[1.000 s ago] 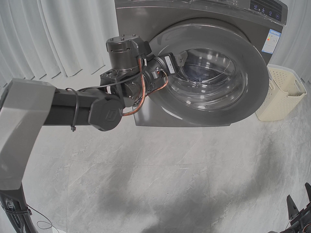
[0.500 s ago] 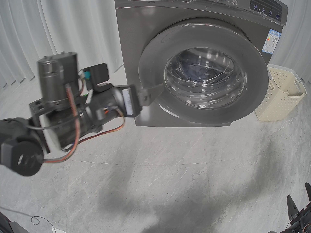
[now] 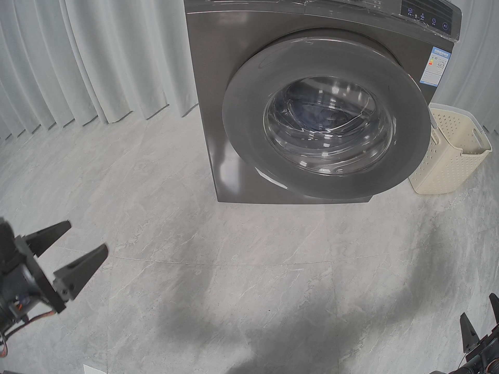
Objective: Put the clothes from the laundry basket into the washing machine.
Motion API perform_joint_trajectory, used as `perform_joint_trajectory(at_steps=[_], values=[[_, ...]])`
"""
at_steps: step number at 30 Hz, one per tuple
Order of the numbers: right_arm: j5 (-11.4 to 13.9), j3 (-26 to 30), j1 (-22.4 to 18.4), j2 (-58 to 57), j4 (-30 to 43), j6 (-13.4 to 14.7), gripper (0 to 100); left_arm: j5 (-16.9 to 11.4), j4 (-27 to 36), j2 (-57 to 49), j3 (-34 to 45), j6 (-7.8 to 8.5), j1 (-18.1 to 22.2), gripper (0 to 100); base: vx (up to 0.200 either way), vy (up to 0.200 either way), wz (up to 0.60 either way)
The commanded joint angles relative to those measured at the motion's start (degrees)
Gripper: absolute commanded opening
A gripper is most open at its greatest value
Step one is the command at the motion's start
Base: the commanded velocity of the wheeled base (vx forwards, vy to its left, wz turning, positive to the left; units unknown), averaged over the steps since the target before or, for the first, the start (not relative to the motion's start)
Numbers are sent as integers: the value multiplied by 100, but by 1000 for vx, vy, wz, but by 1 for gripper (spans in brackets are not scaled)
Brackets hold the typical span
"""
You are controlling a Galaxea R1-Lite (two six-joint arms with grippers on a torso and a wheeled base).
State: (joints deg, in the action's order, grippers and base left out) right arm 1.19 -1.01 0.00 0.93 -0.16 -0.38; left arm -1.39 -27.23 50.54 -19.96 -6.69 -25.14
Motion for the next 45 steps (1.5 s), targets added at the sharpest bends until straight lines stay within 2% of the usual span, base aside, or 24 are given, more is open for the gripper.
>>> perform_joint_trajectory(at_steps=[1,3,4,6,8,10,15,21,35,37,40,43,45], values=[[4,101,0,-14,-2,-6,100,-503,1554,-3973,1996,704,1758,100,0,0,0],[4,101,0,-14,-2,3,100,-485,2258,-4509,1996,775,1969,100,0,0,0],[-5,101,0,-14,-2,3,100,-318,2662,-4544,1969,871,2048,100,0,0,0],[-5,101,0,-14,-2,3,100,25,2697,-4536,1987,836,2065,100,0,0,0],[-5,101,0,-14,-2,3,100,174,2741,-4615,1987,748,2329,100,0,0,0],[4,101,0,-14,-2,3,100,139,2741,-4685,1987,766,2602,100,0,0,0],[4,101,0,-14,-2,-6,100,16,2750,-4878,1987,810,2443,100,0,0,0],[39,101,-9,-5,-2,-6,100,16,2741,-5010,1987,748,2479,100,0,0,0],[-40,101,-9,-14,-28,38,100,-10,2750,-5010,1987,766,2479,100,0,-200,0],[-23,-479,0,-14,-274,47,100,-10,2750,-5010,1987,766,2479,100,0,-200,0],[118,-1164,123,593,-63,389,100,-10,2750,-5010,1987,766,2479,100,0,-200,0],[610,-1226,387,1656,95,627,100,-10,2750,-5010,1987,766,2479,100,0,-200,0],[610,-1226,387,1656,95,627,100,-10,2750,-5010,1987,766,2479,100,0,-200,0]])
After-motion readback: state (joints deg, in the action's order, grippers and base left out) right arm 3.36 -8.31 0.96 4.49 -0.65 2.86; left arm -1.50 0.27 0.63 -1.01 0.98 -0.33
